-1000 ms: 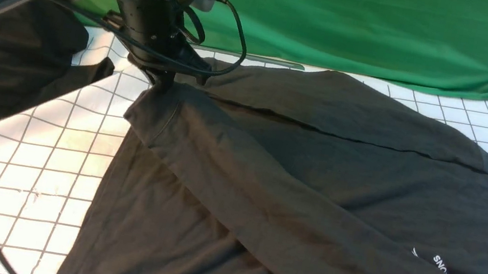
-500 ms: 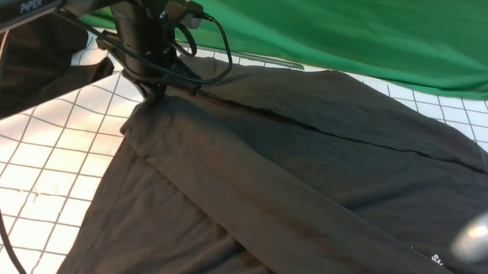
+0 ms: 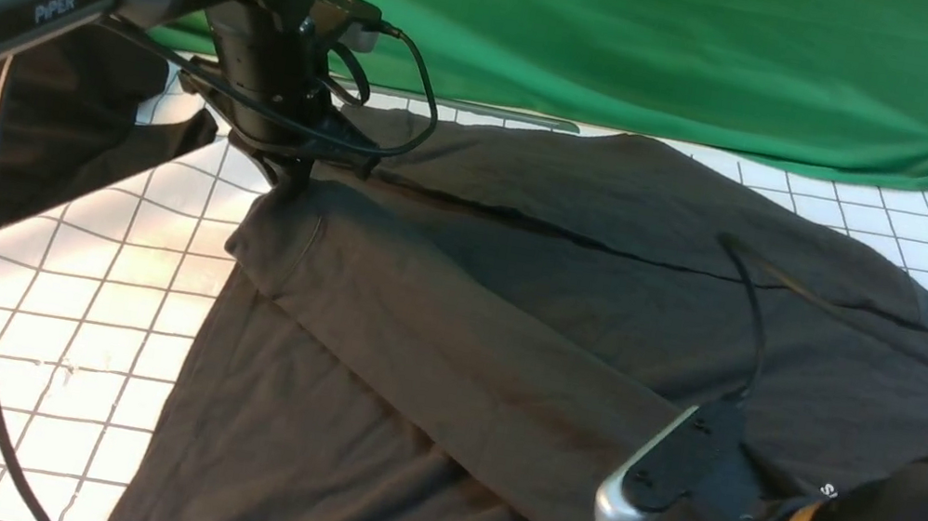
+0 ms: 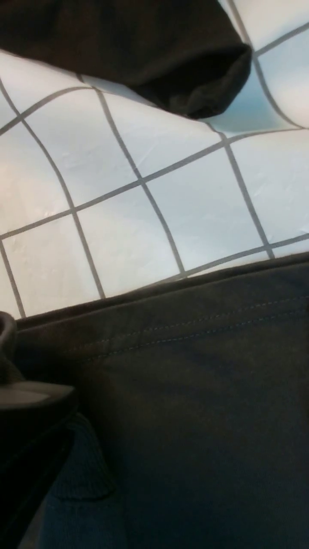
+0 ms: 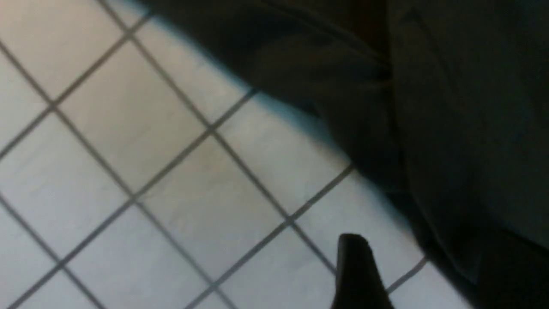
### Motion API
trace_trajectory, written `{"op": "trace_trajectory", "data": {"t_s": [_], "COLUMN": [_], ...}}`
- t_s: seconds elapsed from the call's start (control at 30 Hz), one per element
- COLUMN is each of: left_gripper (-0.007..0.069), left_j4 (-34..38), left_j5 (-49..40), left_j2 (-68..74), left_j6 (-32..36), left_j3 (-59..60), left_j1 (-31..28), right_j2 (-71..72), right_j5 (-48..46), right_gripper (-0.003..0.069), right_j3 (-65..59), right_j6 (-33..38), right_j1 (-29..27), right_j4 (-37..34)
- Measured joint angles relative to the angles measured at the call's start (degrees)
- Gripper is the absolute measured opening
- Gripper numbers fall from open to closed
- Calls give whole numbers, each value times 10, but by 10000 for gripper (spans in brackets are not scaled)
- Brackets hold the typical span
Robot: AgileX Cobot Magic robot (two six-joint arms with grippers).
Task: Fold a long-sleeved shirt over a white checkered tablecloth.
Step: 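Fold the left side of the black T-shirt inward over its body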
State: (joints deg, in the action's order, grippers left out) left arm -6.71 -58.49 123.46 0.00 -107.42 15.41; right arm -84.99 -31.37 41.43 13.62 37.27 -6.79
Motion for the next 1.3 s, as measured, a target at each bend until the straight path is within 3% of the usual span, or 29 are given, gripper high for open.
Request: {"op": "trace_trajectory", "data": {"t_s": [0.33, 0.43, 0.47, 0.5, 0.63, 1.03, 1.17, 1.3], "left_gripper": [17, 17, 17, 17, 17, 17, 17, 17], "left_j4": [0, 0, 0, 0, 0, 14, 11, 19], "left_j5": [2, 2, 2, 2, 2, -14, -19, -16], "left_j2": [6, 12, 12, 13, 16, 16, 16, 16], "left_j6": [0, 0, 0, 0, 0, 0, 0, 0], "left_j3": [0, 0, 0, 0, 0, 0, 0, 0], "left_j1": [0, 0, 0, 0, 0, 0, 0, 0], "right_j2": [-51, -55, -54, -47, -14, 58, 49, 44], "right_j5": [51, 49, 49, 42, 7, -110, -148, -167], "right_gripper": [360, 146, 132, 58, 22, 36, 106, 288], "right_j3": [0, 1, 1, 1, 1, 1, 1, 1], "right_j6": [-25, -41, -41, -43, -52, -95, -93, -78], "right_j1": [1, 2, 2, 3, 3, 3, 3, 3], "right_j4": [40, 47, 47, 47, 47, 34, 5, -24]}}
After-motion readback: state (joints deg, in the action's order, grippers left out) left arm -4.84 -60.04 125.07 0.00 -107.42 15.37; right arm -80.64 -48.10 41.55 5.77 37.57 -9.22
